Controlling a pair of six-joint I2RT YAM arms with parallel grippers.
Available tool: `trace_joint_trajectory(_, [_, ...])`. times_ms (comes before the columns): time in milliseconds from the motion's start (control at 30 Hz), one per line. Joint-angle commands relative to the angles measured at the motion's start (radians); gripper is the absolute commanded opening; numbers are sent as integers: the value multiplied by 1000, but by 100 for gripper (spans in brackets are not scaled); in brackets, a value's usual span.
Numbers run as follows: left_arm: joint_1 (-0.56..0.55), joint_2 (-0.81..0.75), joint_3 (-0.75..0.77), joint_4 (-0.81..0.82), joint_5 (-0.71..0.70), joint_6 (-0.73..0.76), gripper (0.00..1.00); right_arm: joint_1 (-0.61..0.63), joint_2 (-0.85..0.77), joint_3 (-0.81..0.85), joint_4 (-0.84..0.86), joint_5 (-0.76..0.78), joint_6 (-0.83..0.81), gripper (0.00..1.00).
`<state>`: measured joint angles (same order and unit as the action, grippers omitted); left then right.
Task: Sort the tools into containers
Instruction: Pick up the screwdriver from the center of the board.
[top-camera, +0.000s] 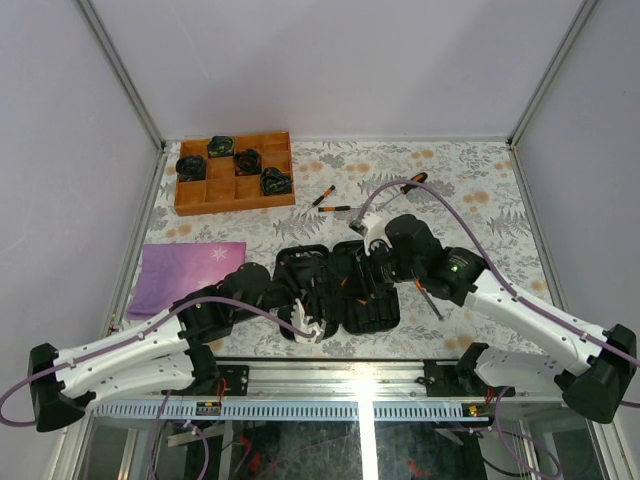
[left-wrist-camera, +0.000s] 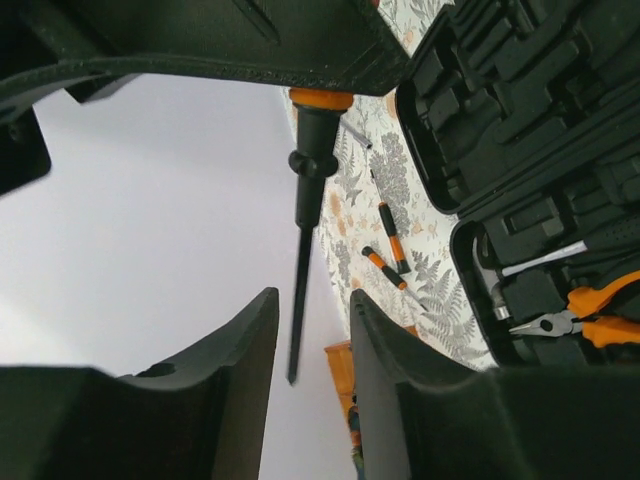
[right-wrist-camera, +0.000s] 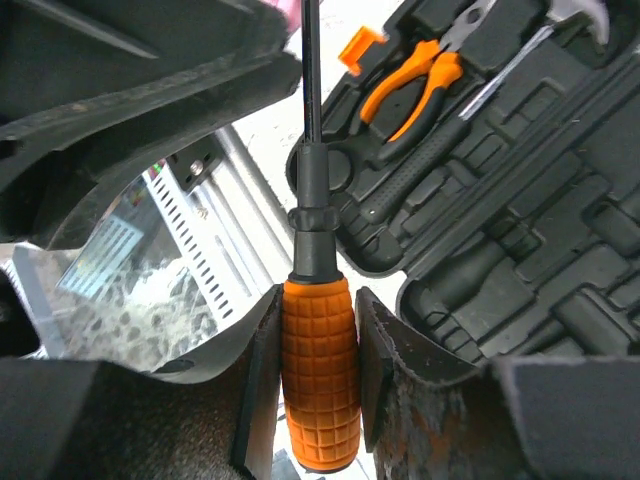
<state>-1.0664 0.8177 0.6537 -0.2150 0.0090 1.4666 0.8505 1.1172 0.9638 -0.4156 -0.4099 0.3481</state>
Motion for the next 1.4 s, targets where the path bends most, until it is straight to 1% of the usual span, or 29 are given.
trace_joint_trajectory(0, [-3,-18,-1,30,33,-42,43,1,-70,3,49,194,48,3])
trace_joint_trajectory(33, [-4,-17,3,20,30,-51,49,1,-70,6,39,237,60,2])
trace_joint_trajectory(100, [-3,-18,6,18,20,-80,55,1,-66,17,4,316,79,1])
trace_joint_trajectory(200, [-4,-22,7,29,-7,-156,57,1,-74,6,-28,435,121,1])
trace_joint_trajectory(300, [-4,-18,15,65,-79,-300,58,0,-110,-46,-5,505,162,0])
trace_joint_trajectory(400, [-3,-15,25,92,-154,-449,58,0,-141,-108,44,467,177,0])
trace_joint_trajectory(500, [-3,-29,15,93,-160,-530,58,0,-142,-148,63,424,193,0])
trace_joint_trajectory(567, [-2,-41,2,129,-185,-619,59,-1,-143,-168,66,421,202,0])
trace_joint_trajectory(600, [-1,-43,-5,157,-219,-678,62,0,-143,-175,66,421,206,0])
trace_joint_trajectory(700, [3,-16,4,237,-425,-901,75,0,-152,-193,77,421,213,0])
trace_joint_trajectory(733, [10,-2,20,229,-473,-973,78,0,-156,-198,82,422,214,0])
trace_joint_trajectory(800, [35,21,60,193,-521,-1097,81,1,-162,-209,96,428,220,0])
trace_joint_trajectory(933, [133,66,128,85,-519,-1371,88,0,-151,-218,111,426,230,0])
trace_joint_trajectory(1000, [178,82,142,49,-529,-1472,96,0,-142,-219,117,415,232,0])
trace_joint_trajectory(1033, [195,88,151,21,-537,-1525,97,-1,-142,-223,125,405,233,0])
trace_joint_trajectory(1100, [222,108,188,-70,-540,-1672,99,1,-150,-240,163,375,242,0])
trace_joint_trajectory(1200, [247,145,212,-185,-502,-1870,100,0,-173,-288,249,350,282,0])
trace_joint_trajectory(1300, [263,167,193,-246,-431,-2015,100,1,-186,-324,300,364,336,0])
trace_joint_trajectory(1367, [267,170,166,-245,-399,-2115,100,0,-192,-326,297,383,362,0])
